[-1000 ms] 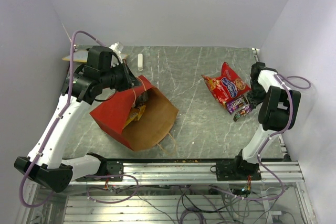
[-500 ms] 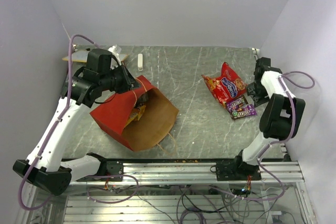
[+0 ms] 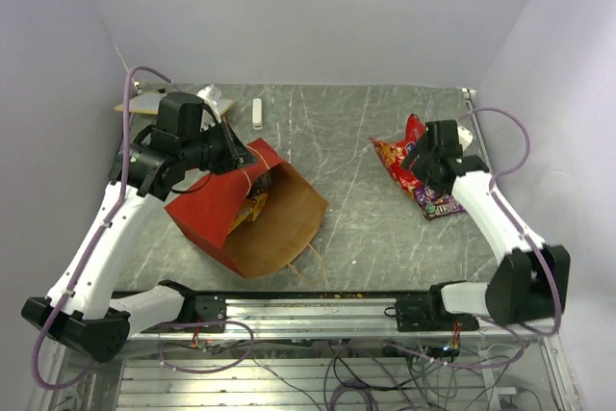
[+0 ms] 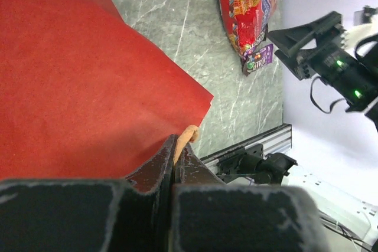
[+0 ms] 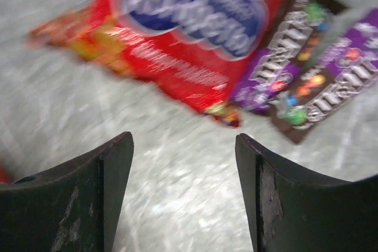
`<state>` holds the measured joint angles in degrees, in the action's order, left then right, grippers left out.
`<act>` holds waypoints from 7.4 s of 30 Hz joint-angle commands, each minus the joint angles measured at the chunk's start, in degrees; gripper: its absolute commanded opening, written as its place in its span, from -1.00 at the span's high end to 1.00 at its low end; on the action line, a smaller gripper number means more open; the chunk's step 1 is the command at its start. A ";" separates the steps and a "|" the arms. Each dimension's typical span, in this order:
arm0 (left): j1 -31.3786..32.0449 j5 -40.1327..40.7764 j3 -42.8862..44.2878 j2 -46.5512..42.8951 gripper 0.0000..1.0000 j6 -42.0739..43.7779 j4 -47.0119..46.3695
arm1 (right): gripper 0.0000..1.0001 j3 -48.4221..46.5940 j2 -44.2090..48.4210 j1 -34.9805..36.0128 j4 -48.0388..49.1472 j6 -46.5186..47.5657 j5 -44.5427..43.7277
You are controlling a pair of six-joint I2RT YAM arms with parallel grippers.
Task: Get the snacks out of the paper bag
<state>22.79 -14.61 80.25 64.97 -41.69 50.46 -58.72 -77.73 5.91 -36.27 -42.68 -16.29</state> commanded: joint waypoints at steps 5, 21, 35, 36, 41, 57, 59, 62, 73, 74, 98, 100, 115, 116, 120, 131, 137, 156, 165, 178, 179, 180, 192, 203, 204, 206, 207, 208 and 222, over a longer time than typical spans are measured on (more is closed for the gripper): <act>-0.37 -1.53 -1.85 -0.46 0.86 0.93 -0.92 | -0.33 12.59 17.44 11.90 20.04 2.60 17.95; -0.37 -0.19 -2.36 -0.74 0.86 1.93 -1.14 | -0.36 11.90 14.97 40.07 38.80 32.61 31.30; -0.38 0.66 -3.08 -1.74 0.86 0.17 0.06 | -0.45 12.57 0.53 55.98 52.99 69.92 37.91; -0.37 0.77 -3.51 -2.11 0.86 -0.28 -0.58 | -0.46 13.40 0.18 56.02 54.47 71.10 37.85; -0.37 0.66 -4.32 -2.41 0.86 -0.78 -1.80 | -0.46 14.29 -2.96 56.05 57.89 81.50 40.44; -0.37 4.84 -2.72 -2.56 0.86 1.47 0.69 | -0.48 4.33 -20.26 55.93 57.87 102.74 40.24; -0.40 5.63 -2.56 -2.69 0.86 1.90 1.01 | -0.48 3.05 -22.57 55.91 58.17 103.73 41.06; -0.37 5.02 -2.81 -3.03 0.86 1.97 0.44 | -0.48 1.82 -26.14 55.88 59.88 104.58 41.47; -0.37 2.98 -2.24 -4.36 0.86 3.90 4.07 | -0.46 -7.09 -37.69 55.96 63.20 106.51 39.04; -0.37 2.81 -2.40 -4.53 0.86 4.05 4.06 | -0.45 -7.75 -39.24 55.98 62.63 107.01 38.81; -0.40 -0.37 -6.82 -6.25 0.86 5.65 3.47 | 0.74 -4.04 -34.68 56.74 61.50 108.10 29.02; -0.40 -0.88 -7.05 -6.42 0.86 5.66 2.69 | 0.79 -2.75 -32.33 56.79 60.99 106.92 27.81; -0.37 -4.00 -8.30 -5.67 0.86 6.30 -0.95 | 0.95 10.04 -6.81 60.12 41.31 99.29 16.32; -0.37 -3.83 -8.18 -5.60 0.86 6.46 -0.85 | 0.99 10.64 -4.45 60.34 38.72 98.25 16.23; -0.37 -2.45 -7.60 -5.13 0.86 7.60 -0.01 | 1.00 10.94 3.66 61.06 26.63 92.31 15.49; -0.37 0.50 -6.36 -3.77 0.86 8.29 0.14 | 1.00 6.18 20.44 60.70 18.41 82.54 5.62; -0.38 0.52 -7.08 -3.86 0.86 7.19 -1.05 | 1.00 8.68 21.75 48.47 35.29 74.23 -0.34; -0.44 1.24 -6.20 -5.13 0.86 6.44 1.16 | 1.00 18.40 18.50 -12.73 23.55 -10.02 17.83; -0.38 -0.97 -5.69 -4.01 0.86 7.27 0.92 | 1.00 22.37 17.05 -16.60 23.69 -15.68 12.34; -0.37 -1.25 -3.87 -3.94 0.86 9.43 3.33 | 1.00 30.32 12.39 -22.49 35.21 -29.29 15.78; -0.42 -1.14 -3.81 -3.97 0.86 9.51 3.33 | 1.00 31.55 12.91 -22.60 35.84 -29.91 15.58; -0.40 -1.08 -3.72 -3.98 0.86 9.60 3.40 | 1.00 32.63 13.29 -22.68 36.29 -30.68 15.12; -0.38 -2.89 -4.81 -4.29 0.86 8.86 2.54 | -0.19 30.38 17.65 -22.83 18.64 -17.02 6.84; -0.38 -5.88 -7.14 -5.22 0.86 7.55 0.46 | -0.33 27.96 23.32 -19.57 15.45 -4.27 17.11; -0.37 -5.91 -7.22 -5.25 0.86 7.51 0.42 | -0.33 28.30 23.22 -18.56 16.84 -2.96 20.41; -0.37 -6.03 -7.27 -5.14 0.86 7.44 0.17 | -0.32 28.27 22.28 -15.41 17.62 -1.47 25.58; -0.37 -6.23 -7.22 -5.05 0.86 7.35 0.06 | -0.31 28.05 21.93 -12.87 17.74 -0.97 27.17; -0.31 -6.47 -7.28 -4.91 0.86 7.25 -0.04 | -0.30 27.67 21.79 -9.42 17.76 -0.62 27.56; -0.29 -5.38 -7.03 -4.53 0.86 5.55 -0.51 | -0.34 22.38 21.22 31.36 27.33 8.47 13.85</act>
<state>22.70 -19.77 73.38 60.71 -35.03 51.79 -32.60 -56.05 29.93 -15.11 -41.87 2.66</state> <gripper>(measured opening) 0.075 0.662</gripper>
